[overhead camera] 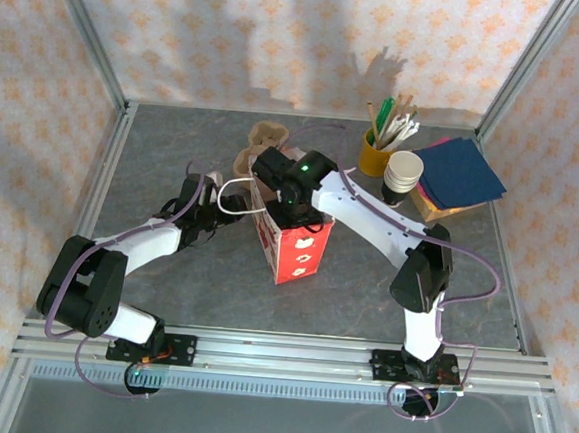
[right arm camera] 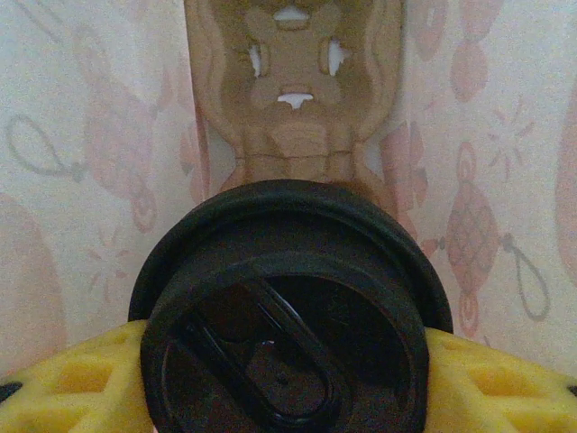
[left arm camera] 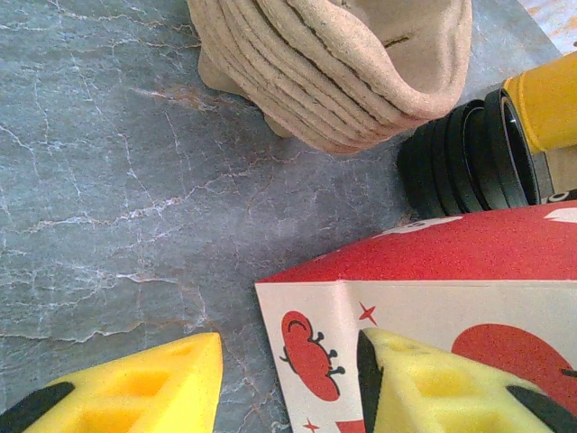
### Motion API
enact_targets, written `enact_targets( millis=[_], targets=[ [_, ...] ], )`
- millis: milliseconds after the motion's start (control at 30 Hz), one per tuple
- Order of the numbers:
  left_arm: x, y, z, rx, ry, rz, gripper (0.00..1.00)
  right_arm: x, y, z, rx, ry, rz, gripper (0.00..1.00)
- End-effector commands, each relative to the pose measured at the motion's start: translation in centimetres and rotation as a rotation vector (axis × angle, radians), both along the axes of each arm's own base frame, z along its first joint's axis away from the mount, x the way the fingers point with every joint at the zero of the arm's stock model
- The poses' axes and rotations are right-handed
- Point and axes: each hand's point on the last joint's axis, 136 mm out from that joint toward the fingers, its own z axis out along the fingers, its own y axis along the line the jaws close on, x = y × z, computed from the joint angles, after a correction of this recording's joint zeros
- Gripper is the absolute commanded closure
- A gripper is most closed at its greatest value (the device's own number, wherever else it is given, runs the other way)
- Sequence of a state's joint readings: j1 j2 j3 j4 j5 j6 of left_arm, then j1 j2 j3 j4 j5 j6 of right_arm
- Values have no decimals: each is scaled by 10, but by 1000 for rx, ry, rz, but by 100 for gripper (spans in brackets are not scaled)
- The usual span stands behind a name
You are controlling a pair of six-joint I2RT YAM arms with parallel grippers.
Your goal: Pack the takeout coffee
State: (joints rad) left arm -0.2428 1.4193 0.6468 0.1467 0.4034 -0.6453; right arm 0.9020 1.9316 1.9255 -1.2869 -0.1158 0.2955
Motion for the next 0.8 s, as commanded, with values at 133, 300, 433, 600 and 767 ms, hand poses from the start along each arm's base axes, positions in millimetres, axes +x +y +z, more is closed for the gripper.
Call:
enact_targets(
  millis=[133,300,433,600,767],
  targets=[
    [3,-1,8,20,-40,-6,54,0,-16,16,-12,-48,-42,57],
    [2,0,8,27,-42,-3,54,-2,-15,18,-1,-40,-43,57],
    [0,0,6,23,-38,-4,54,-5,-17,16,-1,-30,-43,57],
    [0,0,6,20,-41,-3,54,-8,-20,8,-19,-12,-43,57],
    [0,0,6,19,-40,-2,54,-10,-20,1,-31,6,-41,57]
  ],
)
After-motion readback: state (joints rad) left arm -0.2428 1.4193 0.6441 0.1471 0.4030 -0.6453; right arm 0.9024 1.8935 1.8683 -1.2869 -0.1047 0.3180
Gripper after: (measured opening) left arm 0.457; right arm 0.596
